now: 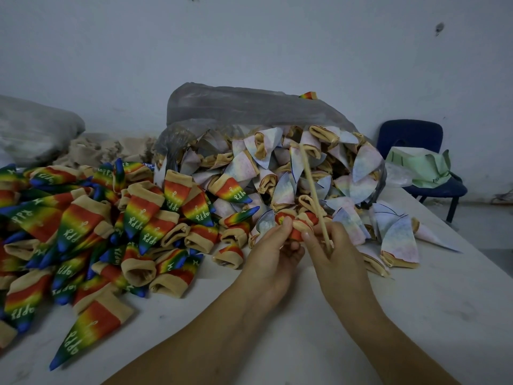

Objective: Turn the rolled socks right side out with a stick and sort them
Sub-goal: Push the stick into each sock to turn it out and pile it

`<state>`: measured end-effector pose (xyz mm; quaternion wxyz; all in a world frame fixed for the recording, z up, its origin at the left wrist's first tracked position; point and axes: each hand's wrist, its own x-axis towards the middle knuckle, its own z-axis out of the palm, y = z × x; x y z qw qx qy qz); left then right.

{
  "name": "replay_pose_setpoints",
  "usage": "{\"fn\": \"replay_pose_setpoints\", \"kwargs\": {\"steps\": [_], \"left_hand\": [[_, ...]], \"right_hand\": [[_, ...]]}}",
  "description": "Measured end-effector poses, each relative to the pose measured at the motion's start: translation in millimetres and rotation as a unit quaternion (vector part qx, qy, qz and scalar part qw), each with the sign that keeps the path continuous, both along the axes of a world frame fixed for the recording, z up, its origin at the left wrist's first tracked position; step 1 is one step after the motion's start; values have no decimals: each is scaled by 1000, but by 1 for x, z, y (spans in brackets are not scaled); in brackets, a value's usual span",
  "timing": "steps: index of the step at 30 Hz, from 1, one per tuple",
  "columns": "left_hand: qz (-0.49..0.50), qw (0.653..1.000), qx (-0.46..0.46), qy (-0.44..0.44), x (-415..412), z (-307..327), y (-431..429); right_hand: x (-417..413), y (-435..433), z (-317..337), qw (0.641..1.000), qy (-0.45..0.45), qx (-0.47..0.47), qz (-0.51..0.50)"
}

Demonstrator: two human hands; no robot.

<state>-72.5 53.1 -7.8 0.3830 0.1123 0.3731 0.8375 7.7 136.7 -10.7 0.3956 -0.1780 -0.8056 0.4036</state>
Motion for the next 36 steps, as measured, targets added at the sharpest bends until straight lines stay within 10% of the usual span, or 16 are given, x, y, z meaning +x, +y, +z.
{"fn": "replay_pose_setpoints", "kwargs": {"steps": [9,24,36], "left_hand": [[-6,997,16,71,-2,-3,1],[-58,996,-44,-43,-4,7,-3],[-4,997,-41,70,-14,-13,-5]], "right_hand": [[2,9,1,991,-74,104,-45],[-2,10,4,976,-41,-214,33],[2,17,7,870,76,-457,169]]}}
